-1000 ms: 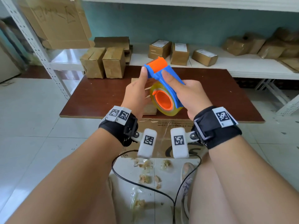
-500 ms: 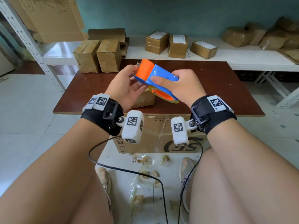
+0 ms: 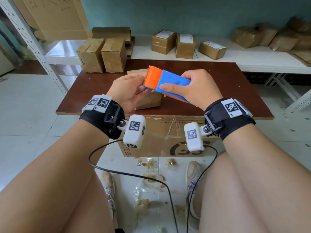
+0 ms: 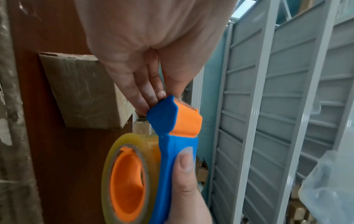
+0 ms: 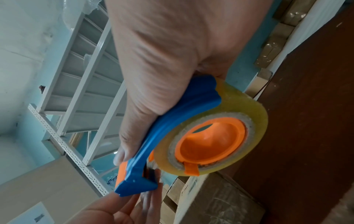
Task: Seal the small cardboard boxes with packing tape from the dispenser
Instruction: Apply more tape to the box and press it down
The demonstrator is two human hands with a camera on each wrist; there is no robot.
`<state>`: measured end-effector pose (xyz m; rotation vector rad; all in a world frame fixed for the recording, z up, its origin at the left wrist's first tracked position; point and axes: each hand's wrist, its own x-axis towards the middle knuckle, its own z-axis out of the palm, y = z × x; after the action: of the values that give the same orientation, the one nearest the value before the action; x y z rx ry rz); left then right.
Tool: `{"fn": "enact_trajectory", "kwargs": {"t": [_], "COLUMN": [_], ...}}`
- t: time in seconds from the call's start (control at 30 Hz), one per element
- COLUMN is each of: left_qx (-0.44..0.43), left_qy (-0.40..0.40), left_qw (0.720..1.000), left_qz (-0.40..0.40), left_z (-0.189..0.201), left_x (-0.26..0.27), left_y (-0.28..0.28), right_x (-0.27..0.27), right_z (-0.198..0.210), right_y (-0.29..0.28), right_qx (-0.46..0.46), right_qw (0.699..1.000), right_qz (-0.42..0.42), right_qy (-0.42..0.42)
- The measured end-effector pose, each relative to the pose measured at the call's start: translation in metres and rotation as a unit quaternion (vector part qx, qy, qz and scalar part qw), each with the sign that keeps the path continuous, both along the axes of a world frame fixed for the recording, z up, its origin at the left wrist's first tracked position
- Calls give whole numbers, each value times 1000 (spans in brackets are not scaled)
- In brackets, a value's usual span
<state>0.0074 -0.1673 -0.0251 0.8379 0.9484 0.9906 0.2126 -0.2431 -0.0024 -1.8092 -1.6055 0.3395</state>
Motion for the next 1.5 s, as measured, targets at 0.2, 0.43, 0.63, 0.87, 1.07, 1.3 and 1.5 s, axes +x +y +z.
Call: {"fn": "enact_trajectory", "kwargs": {"t": [0.2,0.43,0.63,0.87,1.07,1.3,1.5], "left_qx": [108,120,120,190,254,301,294], "left_qy": [100,134,139,159,196,279,270], "left_qw": [989,983,983,968,947,910,913], "left_qz": [29,31,21,30,6,55,87], "left_z": [1,4,11,2,-1,-7,-9], "left_x": [-8,-13,-34,-22,-4,19,28], "left_y": [-3,-9,-6,-12,-19,-19,-9], "right_x": [-3,-1,16,10,4,-6,-15], "right_z": [2,-1,-7,-21,-19,-23,-21], "right_y": [-8,-14,-21,-14,-6,9,19], "right_qx": [-3,-13,-42,-29,-27,-44,-31], "right_qw": [999,998,998,994,988,986,982], "right_qz": [27,44,14,-47,-112,-153,-188], "right_qy": [-25,-46,-50,-91,-100,-52,-8]}}
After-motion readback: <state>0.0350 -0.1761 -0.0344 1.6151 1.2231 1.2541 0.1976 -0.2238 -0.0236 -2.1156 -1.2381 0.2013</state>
